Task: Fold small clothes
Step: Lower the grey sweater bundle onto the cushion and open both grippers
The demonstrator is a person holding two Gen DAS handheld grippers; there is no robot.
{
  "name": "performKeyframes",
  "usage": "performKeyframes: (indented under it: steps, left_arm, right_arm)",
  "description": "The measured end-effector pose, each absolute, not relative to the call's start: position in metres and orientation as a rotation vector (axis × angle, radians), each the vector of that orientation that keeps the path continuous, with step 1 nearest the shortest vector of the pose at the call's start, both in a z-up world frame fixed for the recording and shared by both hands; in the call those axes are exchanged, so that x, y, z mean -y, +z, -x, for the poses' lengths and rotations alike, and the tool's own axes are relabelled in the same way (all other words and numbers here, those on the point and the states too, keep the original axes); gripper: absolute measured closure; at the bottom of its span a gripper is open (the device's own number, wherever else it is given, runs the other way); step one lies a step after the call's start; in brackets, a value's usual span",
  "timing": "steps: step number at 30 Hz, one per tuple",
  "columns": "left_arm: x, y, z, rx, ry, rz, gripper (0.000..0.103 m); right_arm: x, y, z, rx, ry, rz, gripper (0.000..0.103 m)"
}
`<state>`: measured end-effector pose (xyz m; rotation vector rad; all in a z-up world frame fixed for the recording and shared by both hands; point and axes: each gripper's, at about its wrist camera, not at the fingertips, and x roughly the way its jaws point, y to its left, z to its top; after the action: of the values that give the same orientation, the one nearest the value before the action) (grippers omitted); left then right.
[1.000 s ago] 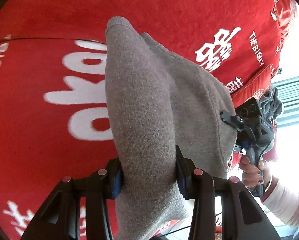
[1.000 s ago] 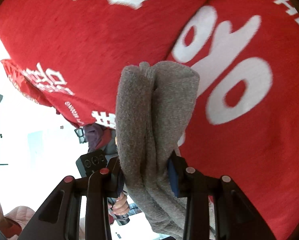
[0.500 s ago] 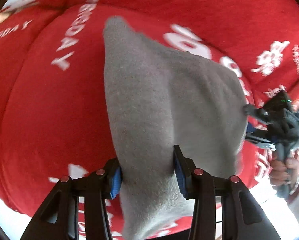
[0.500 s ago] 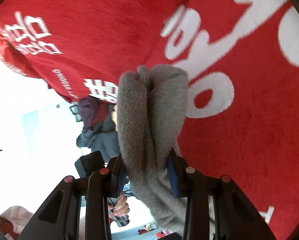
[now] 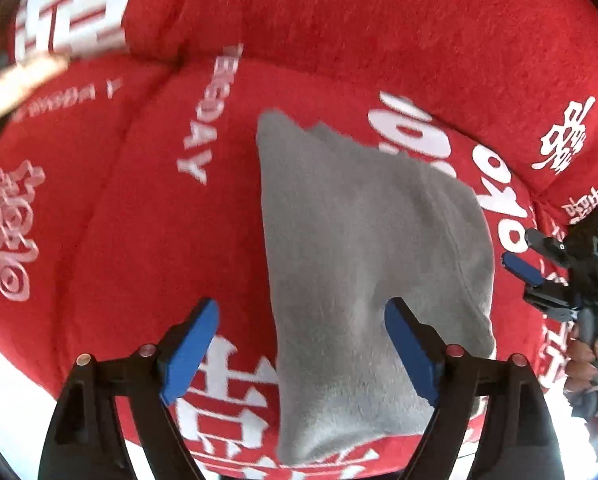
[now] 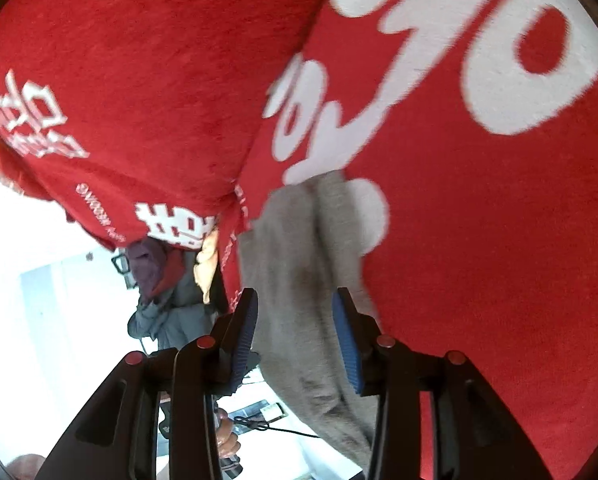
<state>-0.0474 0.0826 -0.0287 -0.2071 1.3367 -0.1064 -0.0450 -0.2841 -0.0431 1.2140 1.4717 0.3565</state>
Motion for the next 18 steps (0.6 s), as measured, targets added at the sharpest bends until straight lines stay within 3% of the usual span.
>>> performKeyframes:
  steps: [9, 11, 13, 15, 16, 18]
  left_arm:
    - [-0.074, -0.028, 0.038, -1.317, -0.088, 0.178, 0.017]
    - [-0.074, -0.031, 0.038, -1.319, -0.080, 0.164, 0.017]
    - [-0.071, -0.032, 0.035, -1.317, -0.062, 0.138, 0.017]
    - [-0.071, -0.027, 0.035, -1.294, -0.058, 0.115, 0.017]
    - [-0.072, -0.027, 0.036, -1.288, -0.056, 0.099, 0.017]
    - [-0.071, -0.035, 0.038, -1.304, -0.047, 0.052, 0.017]
  right_arm:
    - [0.241, -0.011, 0.017, -1.550, 0.258, -0.757, 0.059]
    - [0.247, -0.018, 0.014, -1.561, 0.233, -0.785, 0.050]
    - [0.248, -0.034, 0.010, -1.601, 0.250, -0.833, 0.047]
    - [0.240, -0.047, 0.005, -1.648, 0.301, -0.840, 0.057]
    - [0.232, -0.046, 0.000, -1.664, 0.327, -0.779, 0.093]
    - [0.220, -0.034, -0.006, -1.660, 0.336, -0.602, 0.095]
